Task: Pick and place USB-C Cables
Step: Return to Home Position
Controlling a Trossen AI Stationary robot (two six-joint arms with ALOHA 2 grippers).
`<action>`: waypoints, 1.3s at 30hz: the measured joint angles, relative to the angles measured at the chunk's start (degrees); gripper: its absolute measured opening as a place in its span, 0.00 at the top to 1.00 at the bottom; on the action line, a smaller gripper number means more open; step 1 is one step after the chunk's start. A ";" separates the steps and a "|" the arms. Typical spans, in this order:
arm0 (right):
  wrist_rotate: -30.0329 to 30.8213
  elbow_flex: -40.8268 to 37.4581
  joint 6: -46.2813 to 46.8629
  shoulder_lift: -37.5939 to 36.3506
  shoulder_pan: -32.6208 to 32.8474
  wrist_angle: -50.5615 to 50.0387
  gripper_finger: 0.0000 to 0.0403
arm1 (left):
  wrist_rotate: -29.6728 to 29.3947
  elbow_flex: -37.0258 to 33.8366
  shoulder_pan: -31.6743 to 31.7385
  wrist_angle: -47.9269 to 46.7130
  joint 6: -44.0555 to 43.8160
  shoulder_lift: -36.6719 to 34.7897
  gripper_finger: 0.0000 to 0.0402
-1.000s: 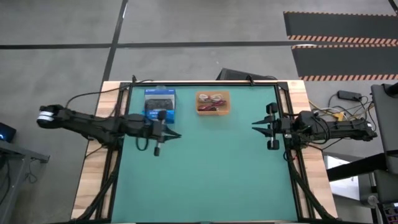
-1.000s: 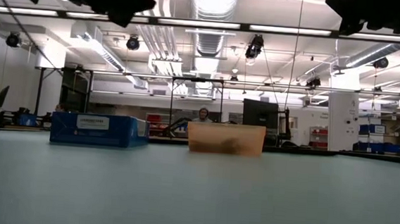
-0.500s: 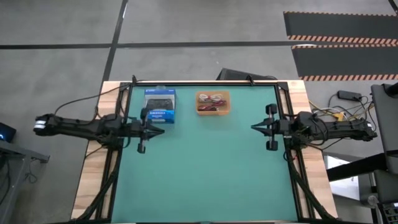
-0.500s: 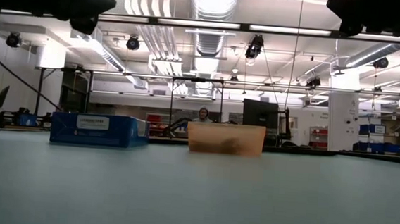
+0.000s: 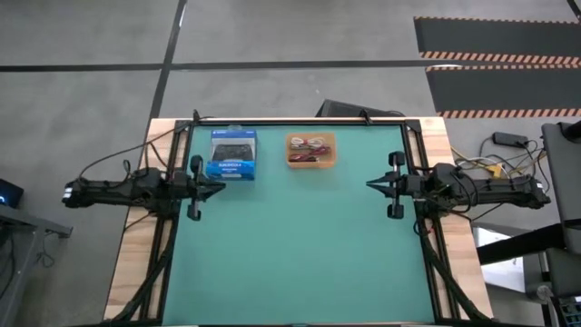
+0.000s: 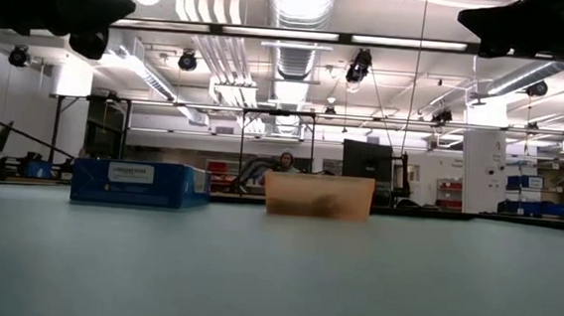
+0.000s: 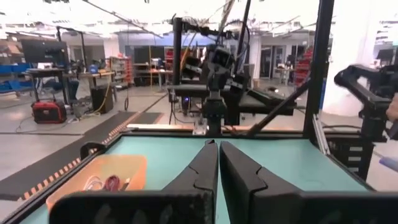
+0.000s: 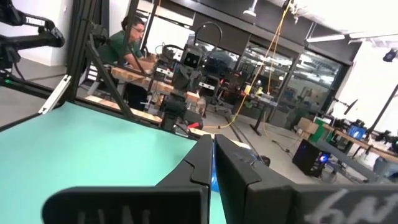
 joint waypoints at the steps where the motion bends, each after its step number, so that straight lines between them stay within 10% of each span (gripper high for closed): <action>1: -0.01 -0.18 -0.09 -0.55 0.00 -0.02 0.98 | -0.02 -0.03 0.00 -0.65 -0.07 -1.00 1.00; 39: 0.00 -10.77 2.20 -19.05 0.00 -5.54 0.98 | -0.22 -9.09 0.00 -2.61 -4.53 -8.58 1.00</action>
